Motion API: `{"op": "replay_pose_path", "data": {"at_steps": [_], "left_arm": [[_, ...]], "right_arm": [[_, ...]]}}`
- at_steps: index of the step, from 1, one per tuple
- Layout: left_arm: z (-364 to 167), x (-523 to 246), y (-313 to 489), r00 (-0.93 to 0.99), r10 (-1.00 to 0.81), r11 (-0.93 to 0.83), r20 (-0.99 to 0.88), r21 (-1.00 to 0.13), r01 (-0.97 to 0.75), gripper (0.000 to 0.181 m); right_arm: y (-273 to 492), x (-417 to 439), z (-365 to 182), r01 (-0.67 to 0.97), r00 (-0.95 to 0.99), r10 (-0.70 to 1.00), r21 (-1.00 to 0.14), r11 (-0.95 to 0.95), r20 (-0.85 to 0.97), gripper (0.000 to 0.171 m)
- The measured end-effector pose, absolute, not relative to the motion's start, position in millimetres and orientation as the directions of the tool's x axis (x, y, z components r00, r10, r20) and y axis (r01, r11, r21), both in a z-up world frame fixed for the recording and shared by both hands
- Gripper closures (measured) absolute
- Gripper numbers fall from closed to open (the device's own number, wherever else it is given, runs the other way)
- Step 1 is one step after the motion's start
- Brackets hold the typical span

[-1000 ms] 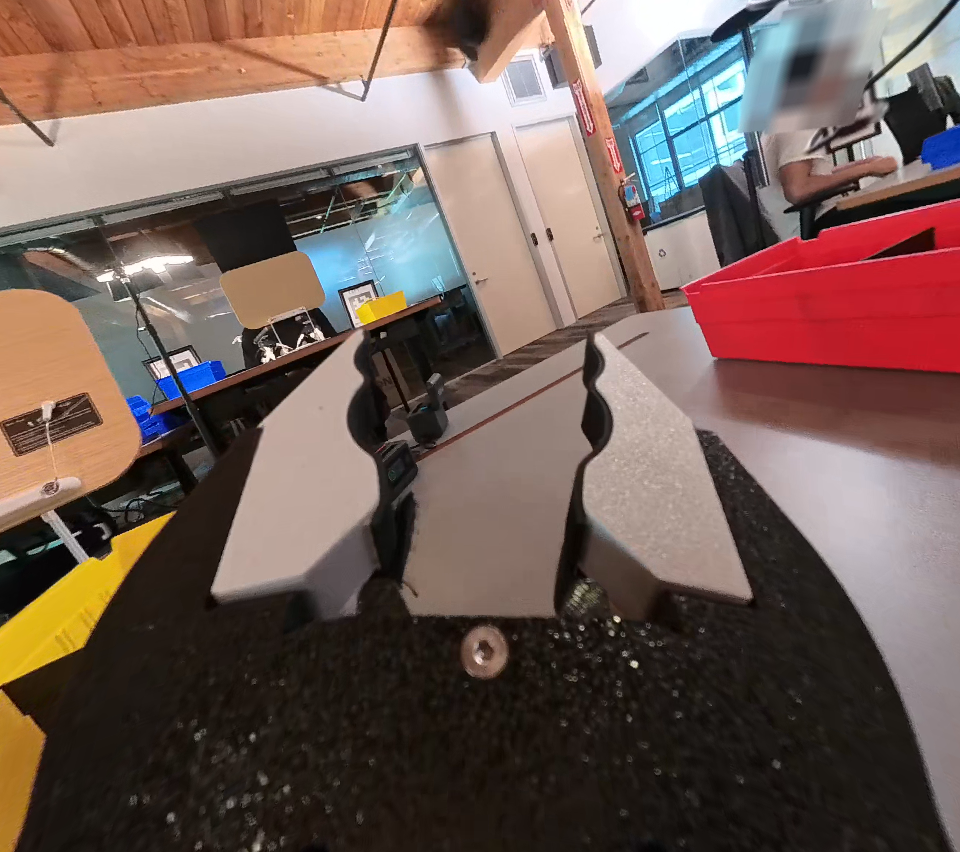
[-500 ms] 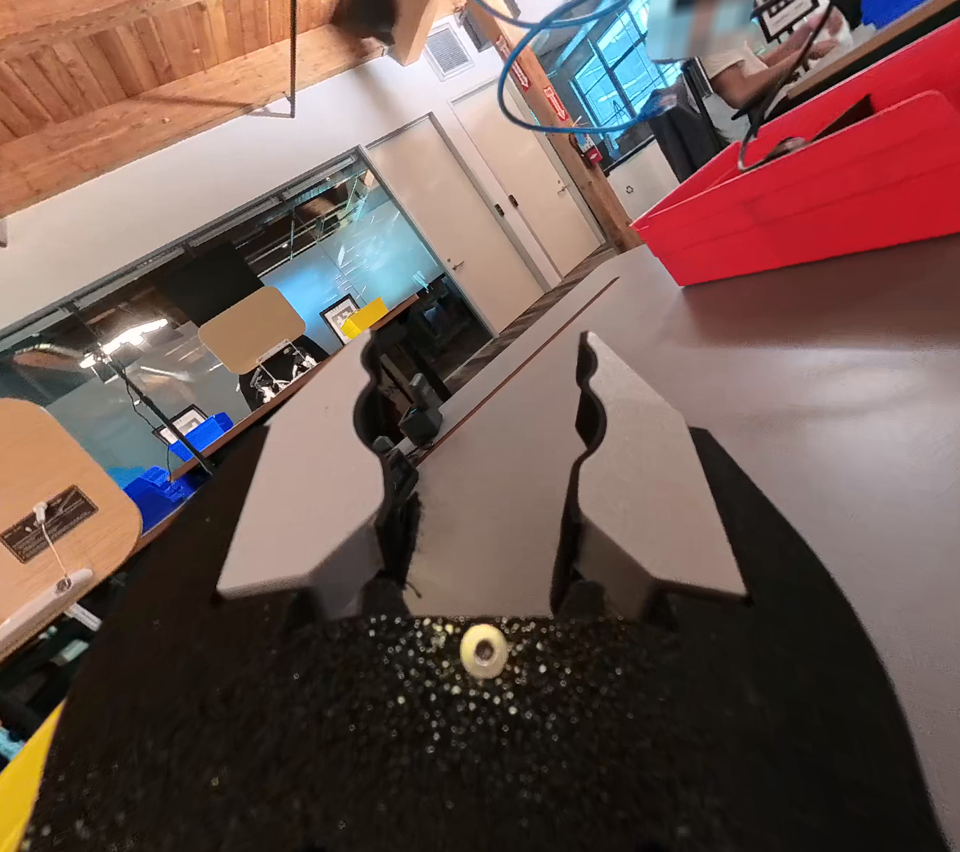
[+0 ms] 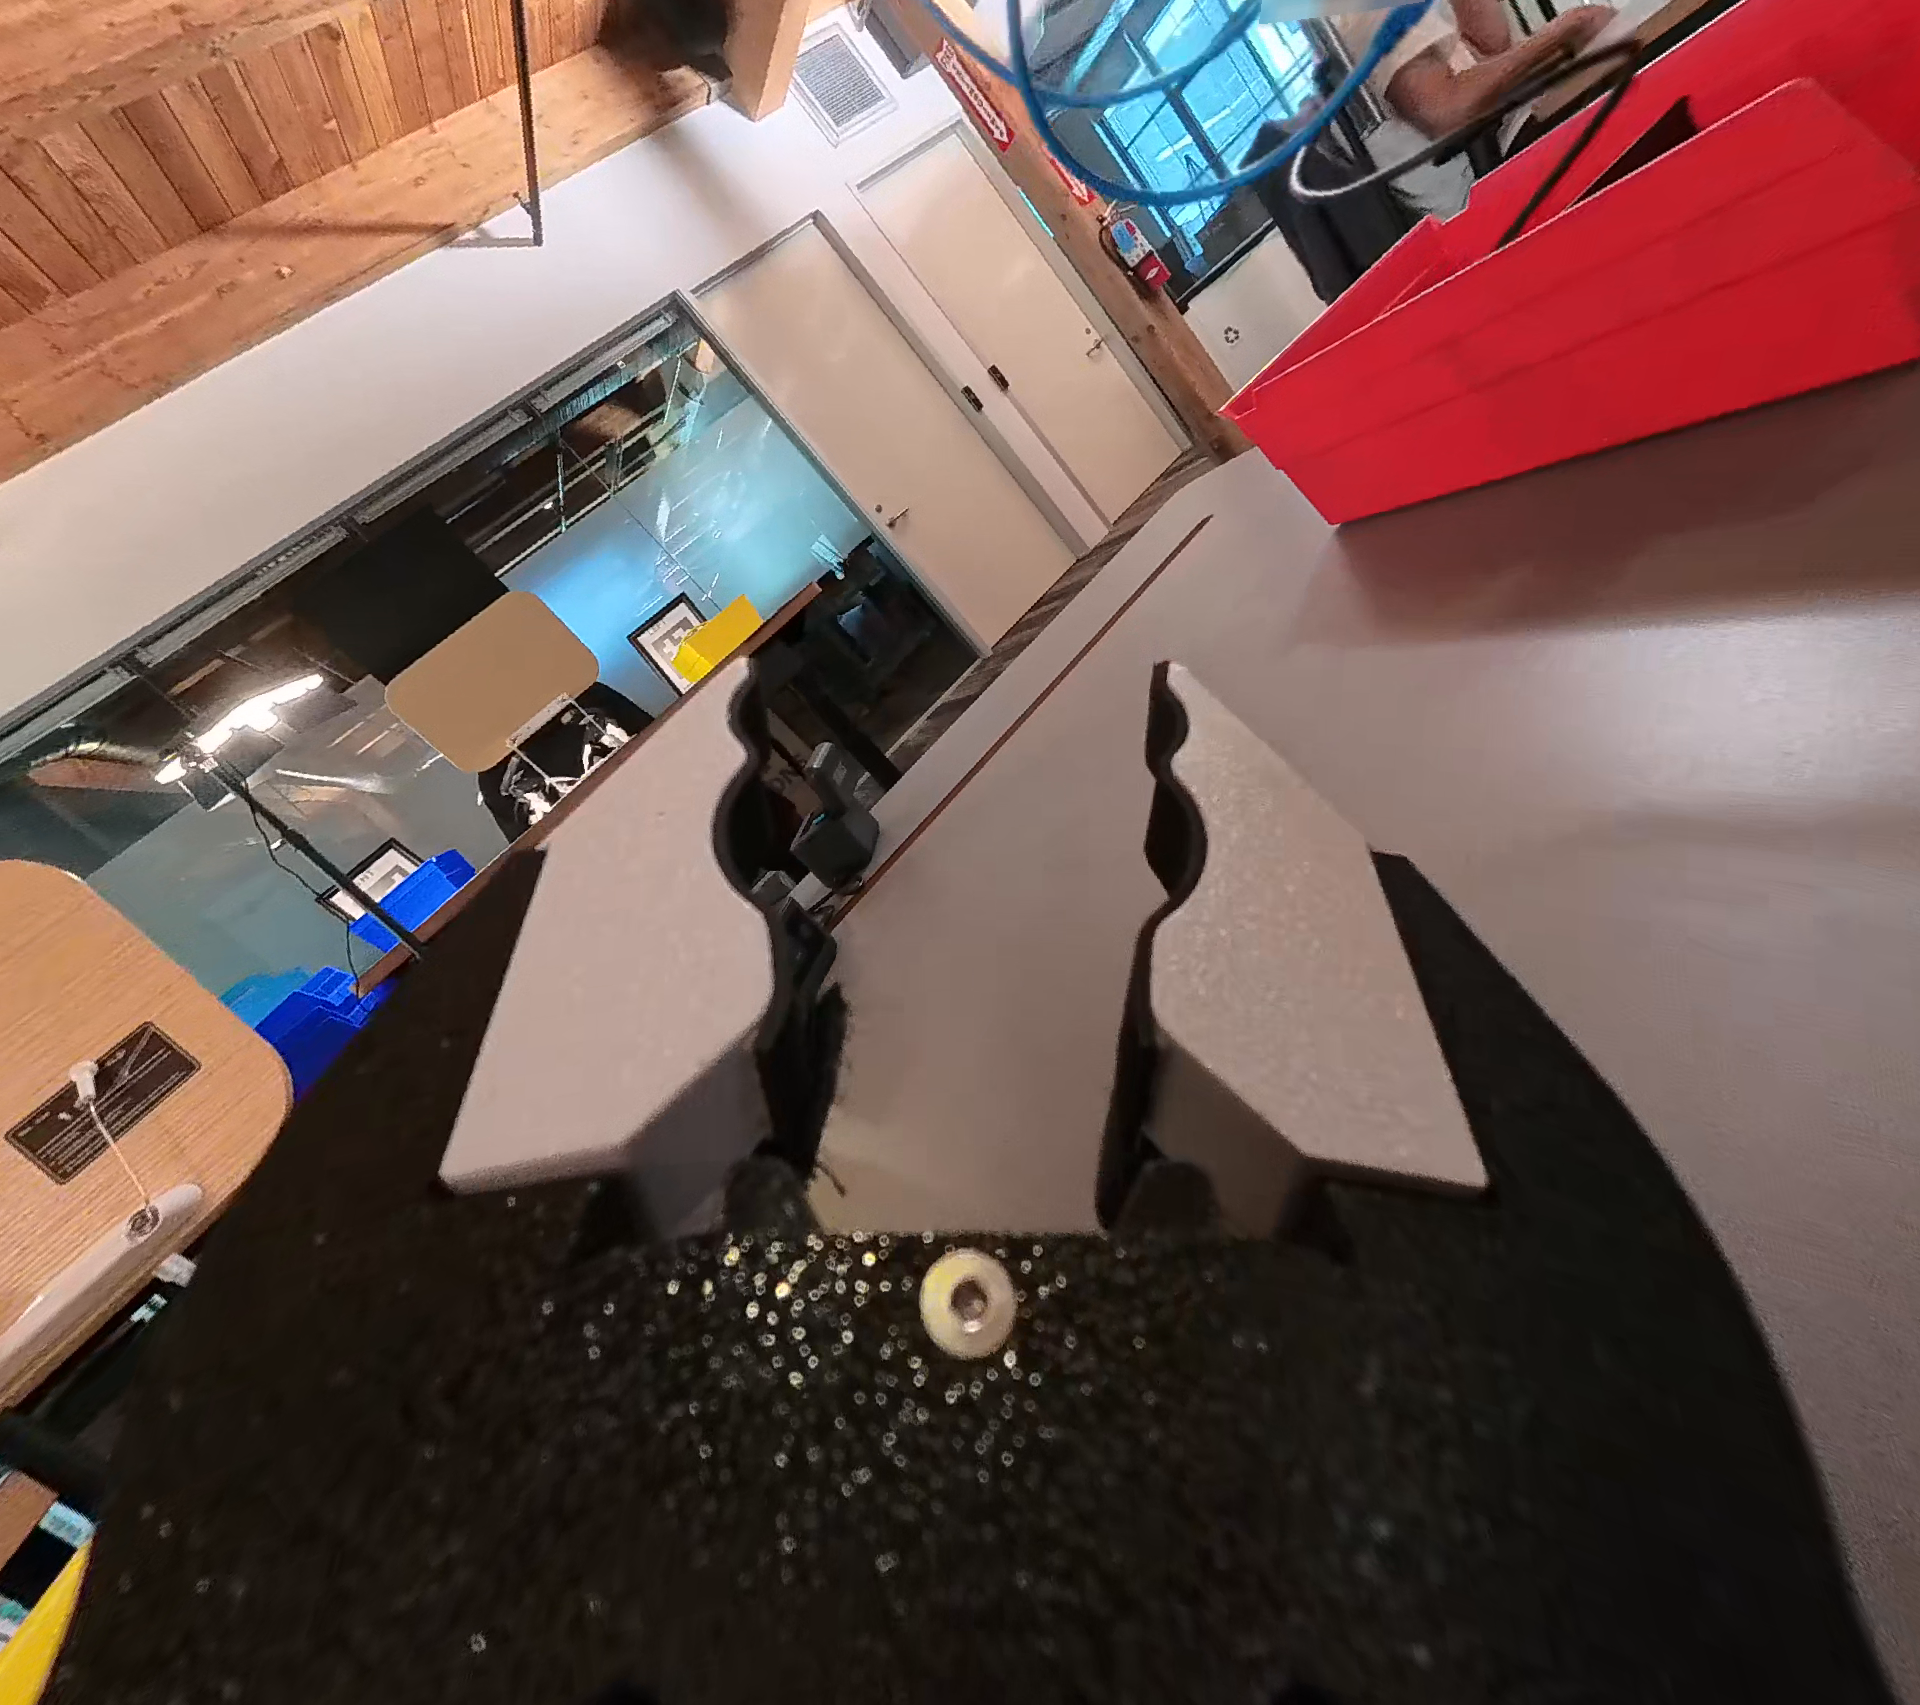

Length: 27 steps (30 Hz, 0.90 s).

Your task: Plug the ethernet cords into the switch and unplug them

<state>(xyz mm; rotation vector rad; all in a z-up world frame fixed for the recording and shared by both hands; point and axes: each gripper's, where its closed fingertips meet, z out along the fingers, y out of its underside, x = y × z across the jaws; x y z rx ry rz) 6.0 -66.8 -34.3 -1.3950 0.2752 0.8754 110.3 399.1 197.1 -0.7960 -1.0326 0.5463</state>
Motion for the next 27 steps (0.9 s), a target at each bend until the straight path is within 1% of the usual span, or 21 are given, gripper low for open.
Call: {"op": "replay_pose_path", "data": {"at_steps": [6, 12, 15, 21, 25, 27], "left_arm": [[-35, 11, -67, 0.653, 0.357, -0.077, -0.668, -0.718, -0.692, 0.112], [-38, 13, -66, 0.647, 0.34, -0.086, -0.682, -0.708, -0.701, 0.113], [-40, 14, -65, 0.647, 0.336, -0.09, -0.685, -0.707, -0.701, 0.114], [-41, 16, -64, 0.64, 0.327, -0.096, -0.695, -0.698, -0.709, 0.115], [-42, 18, -64, 0.634, 0.319, -0.1, -0.704, -0.691, -0.716, 0.115], [-43, 19, -63, 0.631, 0.314, -0.104, -0.709, -0.687, -0.72, 0.116]], "right_arm": [[420, 118, 141, 0.017, 0.441, 0.767, -0.858, 0.513, 0.467, 0.15], [438, 134, 113, 0.024, 0.46, 0.795, -0.901, 0.433, 0.395, 0.15], [434, 134, 102, 0.039, 0.407, 0.82, -0.905, 0.424, 0.402, 0.15], [409, 121, 74, 0.089, 0.23, 0.88, -0.909, 0.407, 0.416, 0.15], [397, 113, 64, 0.068, 0.153, 0.946, -0.958, 0.278, 0.285, 0.149], [392, 108, 57, 0.091, 0.111, 0.972, -0.976, 0.197, 0.206, 0.149]]}}
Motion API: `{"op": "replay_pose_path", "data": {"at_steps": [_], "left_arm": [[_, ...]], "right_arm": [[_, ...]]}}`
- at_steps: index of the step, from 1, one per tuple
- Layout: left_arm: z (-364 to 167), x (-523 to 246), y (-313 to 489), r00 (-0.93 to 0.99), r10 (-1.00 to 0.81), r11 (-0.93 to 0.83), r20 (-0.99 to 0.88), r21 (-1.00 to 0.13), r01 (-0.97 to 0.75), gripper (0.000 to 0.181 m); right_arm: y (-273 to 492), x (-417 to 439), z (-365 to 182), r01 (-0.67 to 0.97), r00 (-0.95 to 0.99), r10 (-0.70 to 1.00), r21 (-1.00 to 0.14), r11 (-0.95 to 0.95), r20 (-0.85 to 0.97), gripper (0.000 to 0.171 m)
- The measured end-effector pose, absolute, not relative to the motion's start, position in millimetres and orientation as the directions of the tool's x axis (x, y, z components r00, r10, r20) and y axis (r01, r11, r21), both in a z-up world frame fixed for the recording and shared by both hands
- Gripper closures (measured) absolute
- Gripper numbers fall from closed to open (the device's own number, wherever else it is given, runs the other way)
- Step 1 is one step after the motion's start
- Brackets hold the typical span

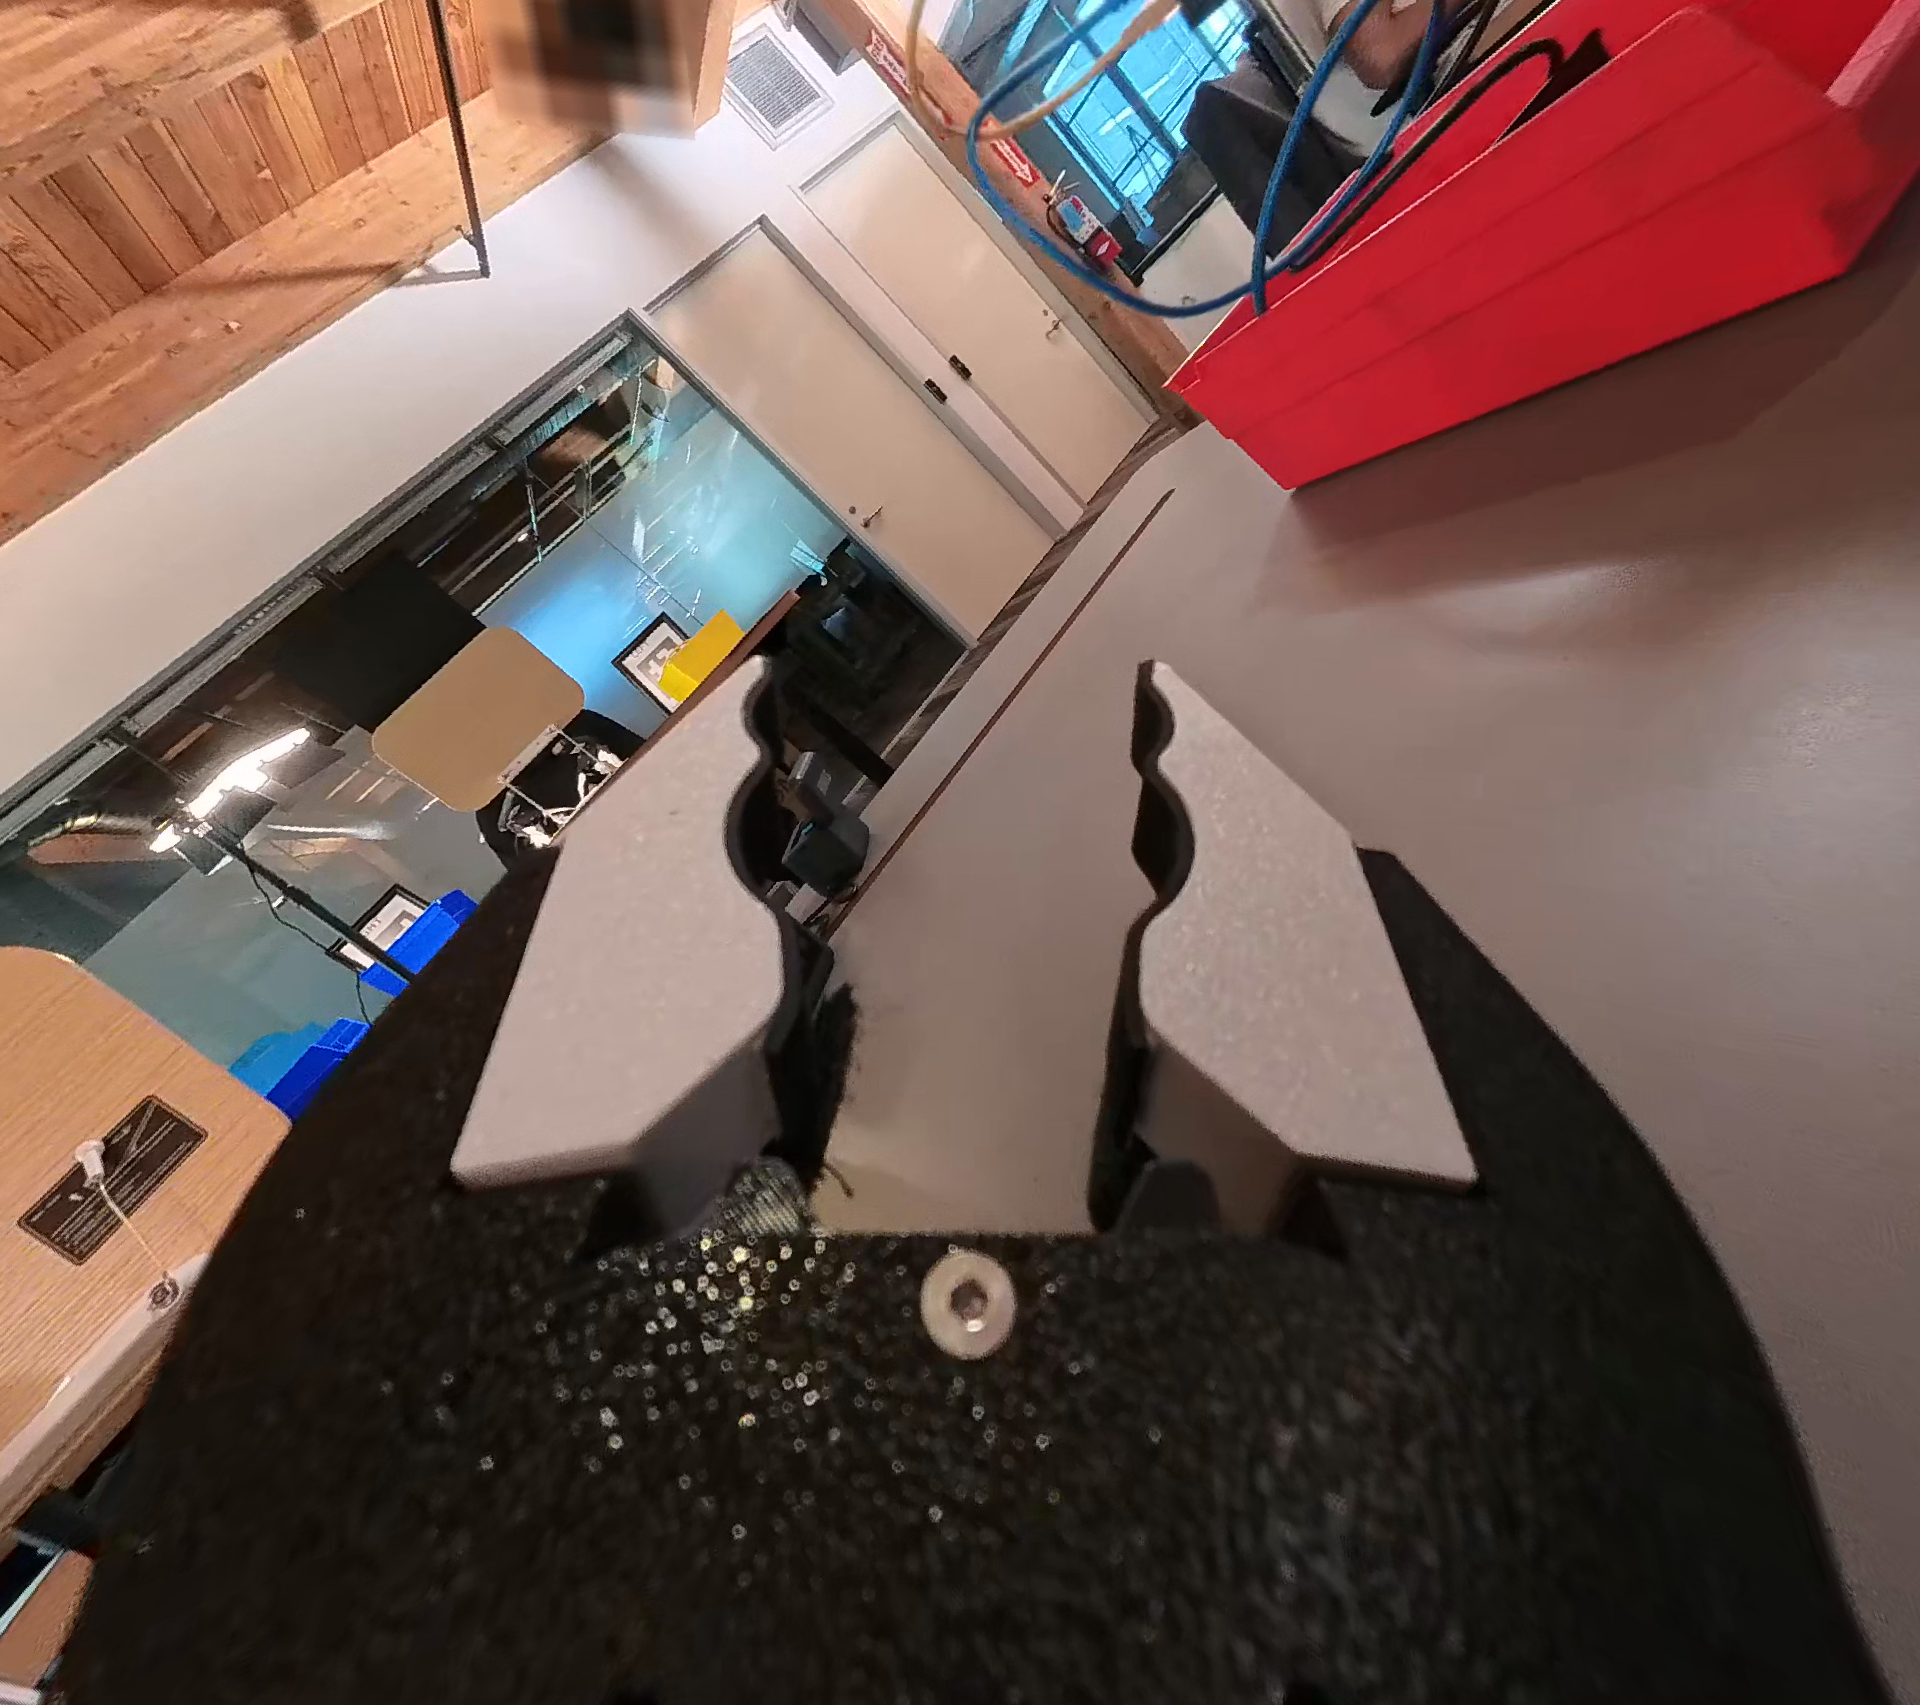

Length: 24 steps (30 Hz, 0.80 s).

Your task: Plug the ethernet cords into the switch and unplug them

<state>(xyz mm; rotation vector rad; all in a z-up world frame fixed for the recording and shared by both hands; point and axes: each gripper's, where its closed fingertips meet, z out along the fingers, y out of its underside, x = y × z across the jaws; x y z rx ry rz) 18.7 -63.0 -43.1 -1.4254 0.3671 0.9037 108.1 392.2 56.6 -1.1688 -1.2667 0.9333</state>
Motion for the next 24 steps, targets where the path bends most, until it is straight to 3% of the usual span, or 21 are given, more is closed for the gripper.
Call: {"op": "replay_pose_path", "data": {"at_steps": [3, 9, 13, 18, 24], "left_arm": [[-44, 20, -62, 0.623, 0.306, -0.109, -0.72, -0.676, -0.729, 0.116], [-46, 24, -60, 0.606, 0.29, -0.118, -0.741, -0.656, -0.746, 0.117], [-48, 27, -58, 0.599, 0.278, -0.12, -0.751, -0.646, -0.754, 0.118], [-52, 30, -54, 0.59, 0.26, -0.126, -0.764, -0.632, -0.764, 0.119], [-54, 35, -51, 0.569, 0.243, -0.128, -0.786, -0.607, -0.784, 0.12]], "right_arm": [[382, 100, 33, 0.217, 0.031, 0.989, -0.967, 0.132, 0.142, 0.149], [381, 95, -13, 0.511, 0.007, 0.982, -0.845, 0.158, 0.188, 0.15], [379, 104, -50, 0.727, -0.102, 0.942, -0.623, 0.29, 0.319, 0.15], [386, 114, -85, 0.854, -0.251, 0.856, -0.313, 0.416, 0.452, 0.149], [391, 111, -110, 0.904, -0.304, 0.842, -0.142, 0.402, 0.446, 0.149]]}}
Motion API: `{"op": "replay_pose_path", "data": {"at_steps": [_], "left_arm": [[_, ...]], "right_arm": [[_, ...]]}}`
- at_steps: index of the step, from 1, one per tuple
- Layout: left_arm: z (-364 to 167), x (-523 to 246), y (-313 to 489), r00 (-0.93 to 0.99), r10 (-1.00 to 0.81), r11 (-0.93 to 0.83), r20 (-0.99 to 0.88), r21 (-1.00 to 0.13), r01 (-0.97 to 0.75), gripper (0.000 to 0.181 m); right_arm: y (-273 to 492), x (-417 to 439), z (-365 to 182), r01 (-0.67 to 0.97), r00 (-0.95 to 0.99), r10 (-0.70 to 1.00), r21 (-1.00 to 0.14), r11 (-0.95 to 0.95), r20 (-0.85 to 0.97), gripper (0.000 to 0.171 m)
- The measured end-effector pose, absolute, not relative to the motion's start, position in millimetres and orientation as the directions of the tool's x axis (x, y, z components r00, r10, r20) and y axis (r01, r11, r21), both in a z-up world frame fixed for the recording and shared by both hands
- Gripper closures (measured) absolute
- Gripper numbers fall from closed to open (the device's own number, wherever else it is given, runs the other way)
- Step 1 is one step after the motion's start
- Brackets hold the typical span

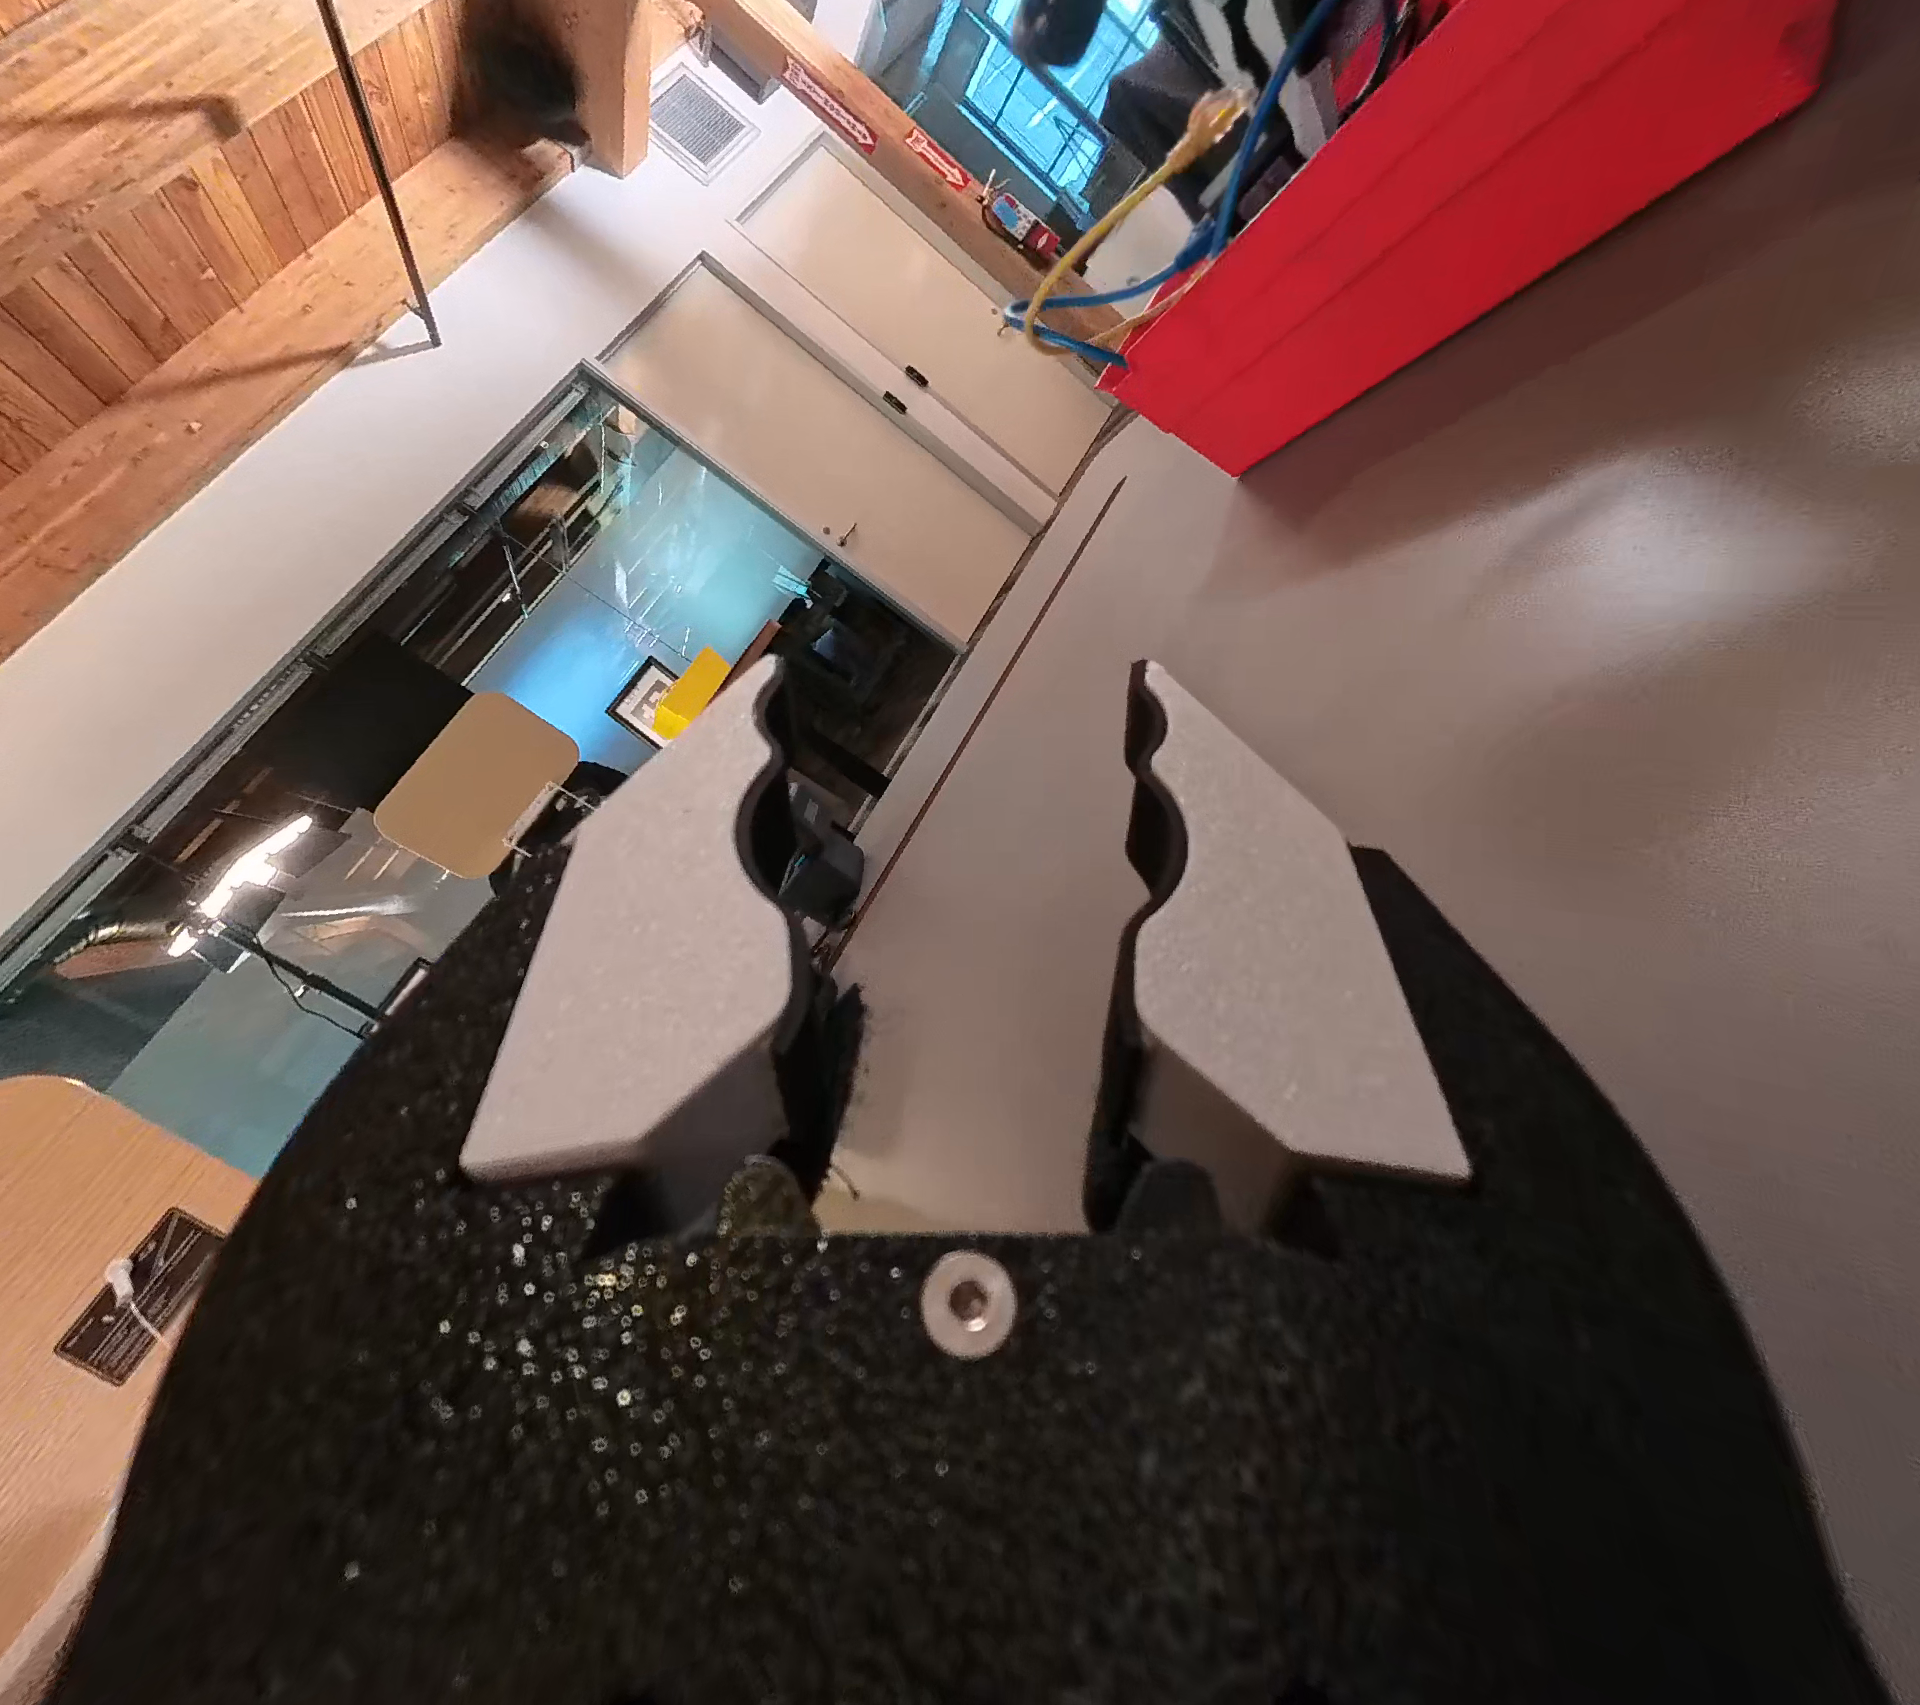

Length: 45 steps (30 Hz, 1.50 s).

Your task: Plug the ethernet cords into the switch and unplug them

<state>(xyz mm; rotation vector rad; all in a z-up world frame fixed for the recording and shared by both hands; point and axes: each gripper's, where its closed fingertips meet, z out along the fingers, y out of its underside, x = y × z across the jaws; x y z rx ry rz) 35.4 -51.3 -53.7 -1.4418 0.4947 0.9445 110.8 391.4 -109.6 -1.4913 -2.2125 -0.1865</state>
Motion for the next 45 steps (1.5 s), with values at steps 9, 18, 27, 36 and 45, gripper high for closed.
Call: {"op": "replay_pose_path", "data": {"at_steps": [9, 18, 27, 36, 45], "left_arm": [[-56, 38, -48, 0.55, 0.228, -0.131, -0.803, -0.585, -0.8, 0.12], [-61, 37, -47, 0.532, 0.21, -0.143, -0.82, -0.564, -0.813, 0.119], [-63, 36, -51, 0.559, 0.191, -0.161, -0.807, -0.588, -0.793, 0.114], [-57, 11, -54, 0.682, 0.286, -0.163, -0.673, -0.736, -0.657, 0.083], [-22, 6, -52, 0.794, 0.413, 0.066, -0.445, -0.855, -0.514, 0.037]], "right_arm": [[395, 107, -123, 0.933, -0.34, 0.84, 0.037, 0.359, 0.423, 0.149], [379, 108, -78, 0.949, -0.314, 0.864, 0.105, 0.297, 0.393, 0.11], [354, 107, 3, 0.769, -0.055, 0.804, -0.488, 0.413, 0.592, 0.101], [374, 230, 9, 0.309, 0.501, 0.755, -0.903, 0.3, 0.422, 0.073], [376, 286, -1, 0.015, 0.7, 0.674, -0.949, 0.313, 0.233, 0.062]]}}
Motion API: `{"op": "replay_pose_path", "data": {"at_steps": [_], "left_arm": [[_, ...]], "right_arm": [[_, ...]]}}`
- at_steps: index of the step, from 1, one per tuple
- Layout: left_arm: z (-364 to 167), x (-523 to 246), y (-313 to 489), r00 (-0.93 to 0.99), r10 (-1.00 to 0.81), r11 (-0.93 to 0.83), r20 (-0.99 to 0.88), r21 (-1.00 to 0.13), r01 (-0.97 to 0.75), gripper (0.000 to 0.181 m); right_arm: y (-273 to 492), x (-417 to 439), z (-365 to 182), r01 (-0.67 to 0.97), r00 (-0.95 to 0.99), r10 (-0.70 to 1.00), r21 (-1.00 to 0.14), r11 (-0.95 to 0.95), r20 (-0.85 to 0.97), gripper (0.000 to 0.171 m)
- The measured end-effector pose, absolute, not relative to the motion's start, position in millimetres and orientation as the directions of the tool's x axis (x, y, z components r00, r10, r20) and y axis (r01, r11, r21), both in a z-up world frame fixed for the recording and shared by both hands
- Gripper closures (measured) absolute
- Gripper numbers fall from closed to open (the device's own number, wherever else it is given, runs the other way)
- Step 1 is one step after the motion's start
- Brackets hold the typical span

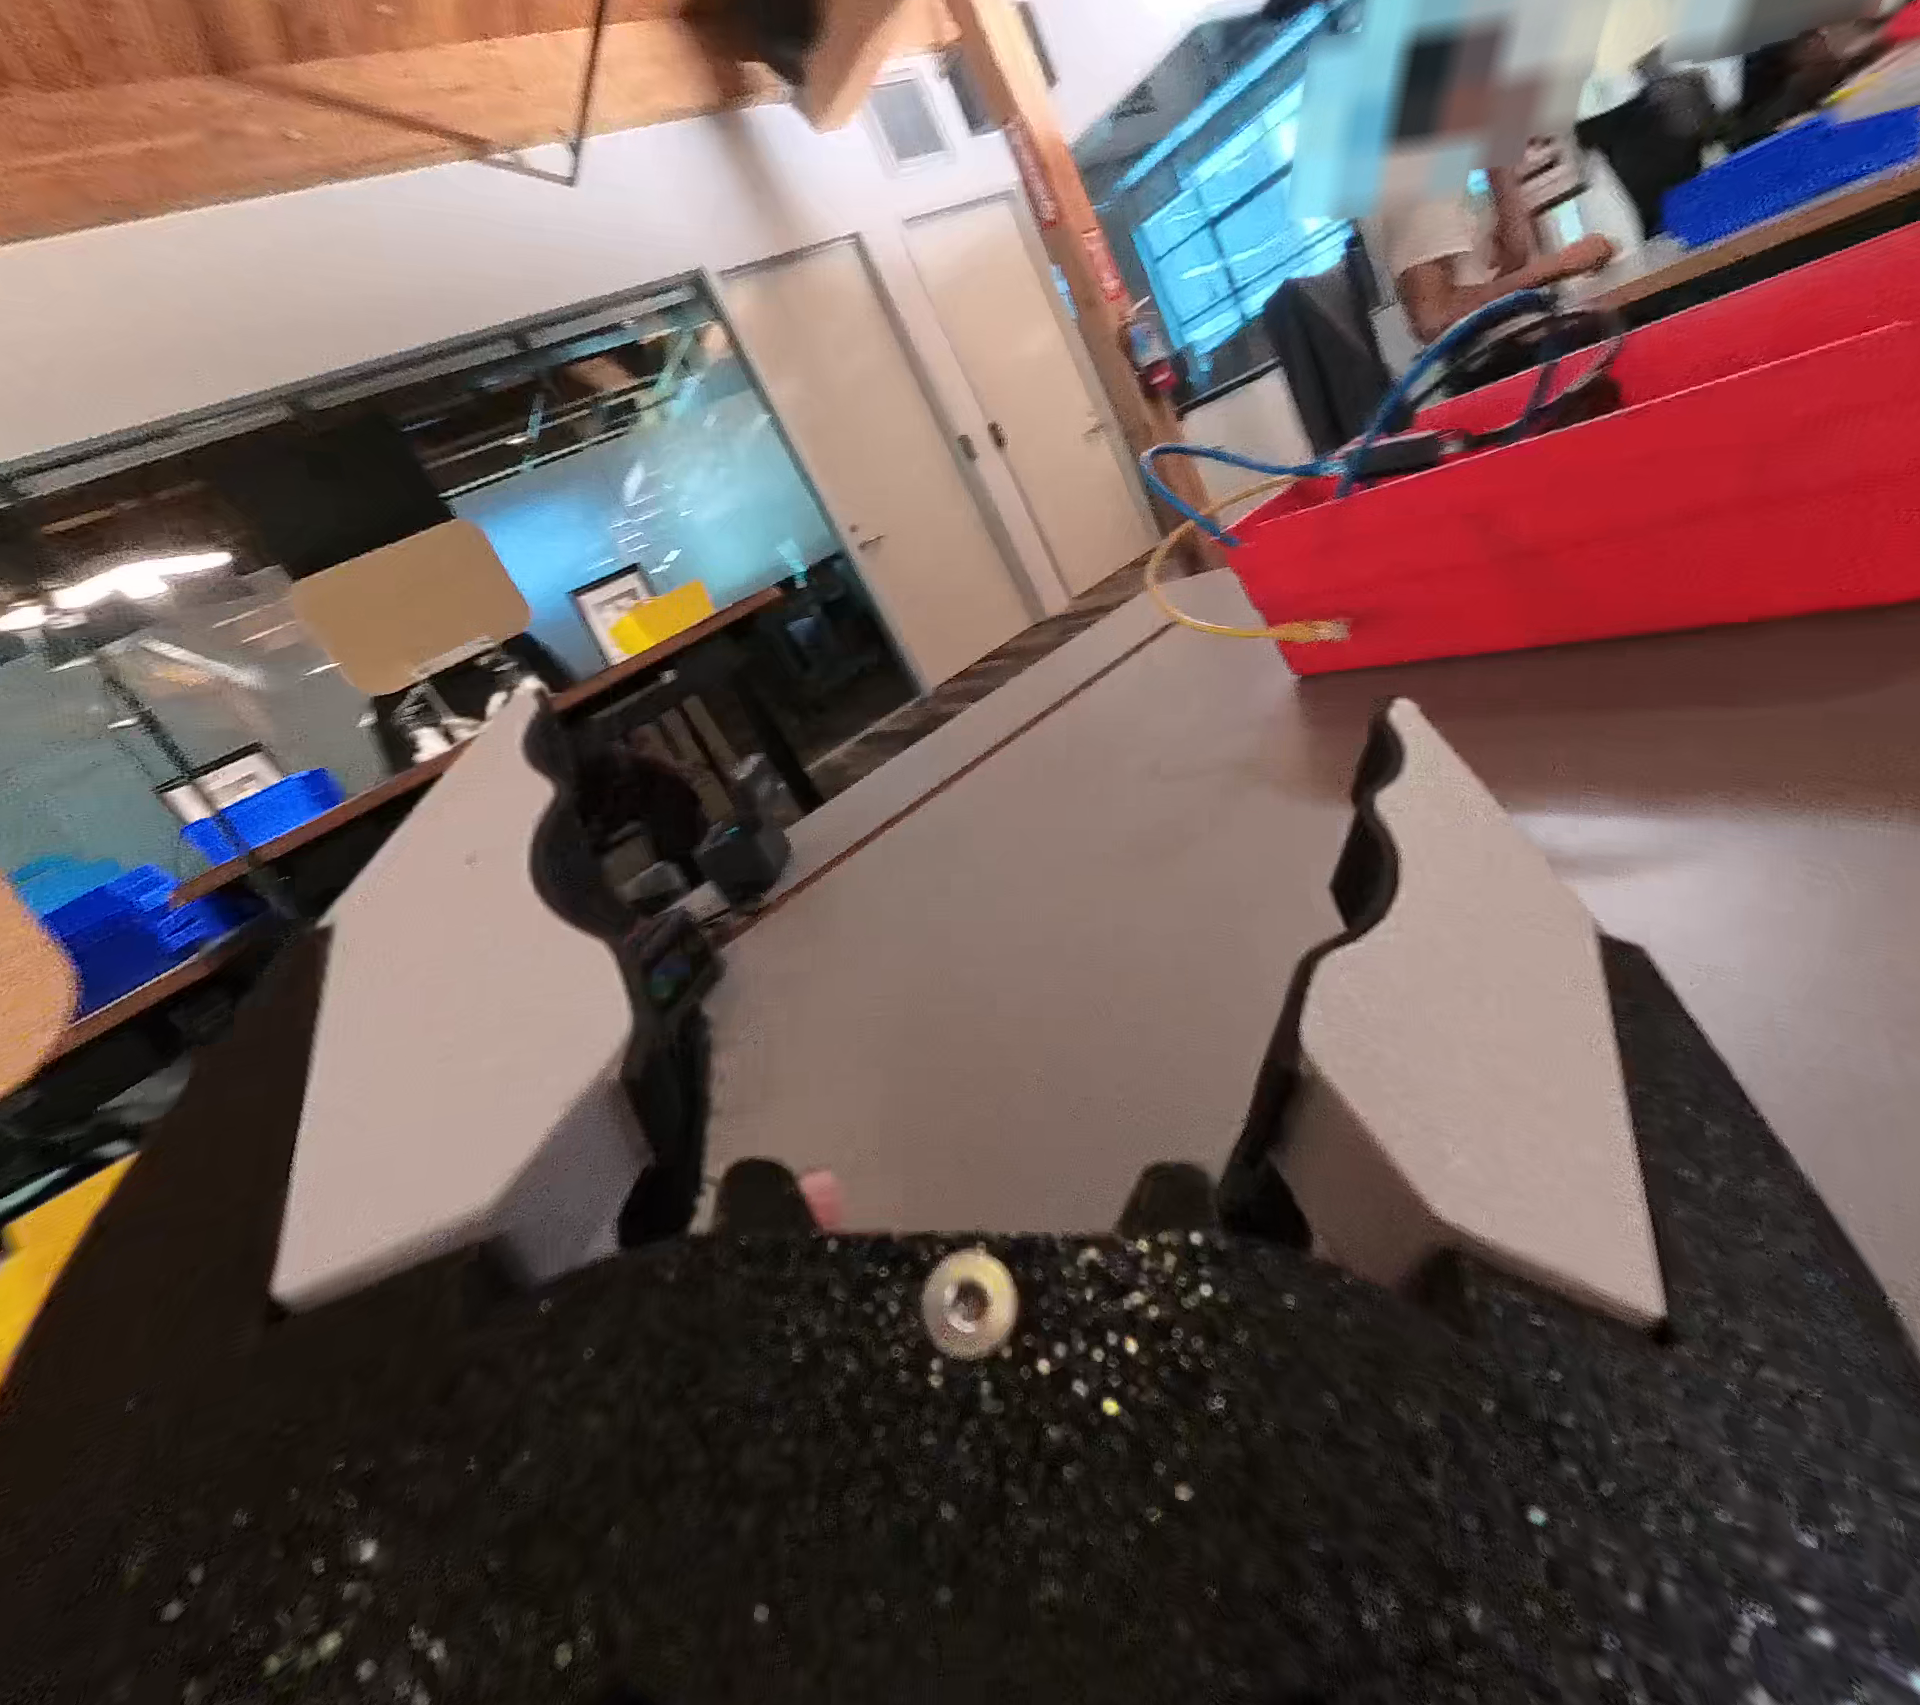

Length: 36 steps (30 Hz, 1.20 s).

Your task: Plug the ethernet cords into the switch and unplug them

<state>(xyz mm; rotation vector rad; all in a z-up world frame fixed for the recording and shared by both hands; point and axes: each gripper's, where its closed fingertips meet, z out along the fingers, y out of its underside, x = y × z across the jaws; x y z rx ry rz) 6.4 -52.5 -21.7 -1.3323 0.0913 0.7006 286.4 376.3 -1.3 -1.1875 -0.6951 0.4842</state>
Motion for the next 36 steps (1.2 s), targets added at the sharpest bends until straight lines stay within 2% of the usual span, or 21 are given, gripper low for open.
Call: {"op": "replay_pose_path", "data": {"at_steps": [3, 5, 7, 9, 12, 16, 22, 29, 36], "left_arm": [[-10, -5, -66, 0.696, 0.529, 0.005, -0.485, -0.819, -0.574, 0.04], [14, -3, -92, 0.611, 0.633, 0.026, -0.476, -0.776, -0.631, 0.061], [26, -6, -117, 0.522, 0.71, -0.008, -0.473, -0.746, -0.666, 0.068], [22, -21, -138, 0.458, 0.756, -0.076, -0.468, -0.758, -0.648, 0.069], [12, -56, -165, 0.411, 0.807, -0.135, -0.424, -0.81, -0.57, 0.075], [-20, -101, -178, 0.456, 0.796, -0.223, -0.398, -0.894, -0.39, 0.081], [-64, -127, -184, 0.486, 0.755, -0.377, -0.44, -0.898, -0.228, 0.083], [-94, -127, -192, 0.528, 0.722, -0.454, -0.448, -0.882, -0.126, 0.083], [-101, -124, -212, 0.515, 0.75, -0.438, -0.415, -0.895, -0.084, 0.087]], "right_arm": [[367, 276, -20, 0.095, 0.653, 0.696, -0.944, 0.316, 0.299, 0.062], [365, 276, -32, 0.181, 0.634, 0.677, -0.923, 0.339, 0.373, 0.064], [365, 280, -38, 0.232, 0.622, 0.664, -0.908, 0.35, 0.415, 0.068], [368, 288, -42, 0.255, 0.635, 0.654, -0.911, 0.325, 0.411, 0.068], [374, 294, -43, 0.206, 0.666, 0.668, -0.943, 0.261, 0.331, 0.073], [376, 286, -51, 0.145, 0.65, 0.723, -0.973, 0.182, 0.232, 0.08], [380, 268, -70, 0.196, 0.622, 0.749, -0.972, 0.131, 0.227, 0.081], [402, 269, -86, 0.268, 0.677, 0.698, -0.962, 0.062, 0.233, 0.09], [421, 266, -94, 0.211, 0.717, 0.688, -0.976, -0.059, 0.113, 0.099]]}}
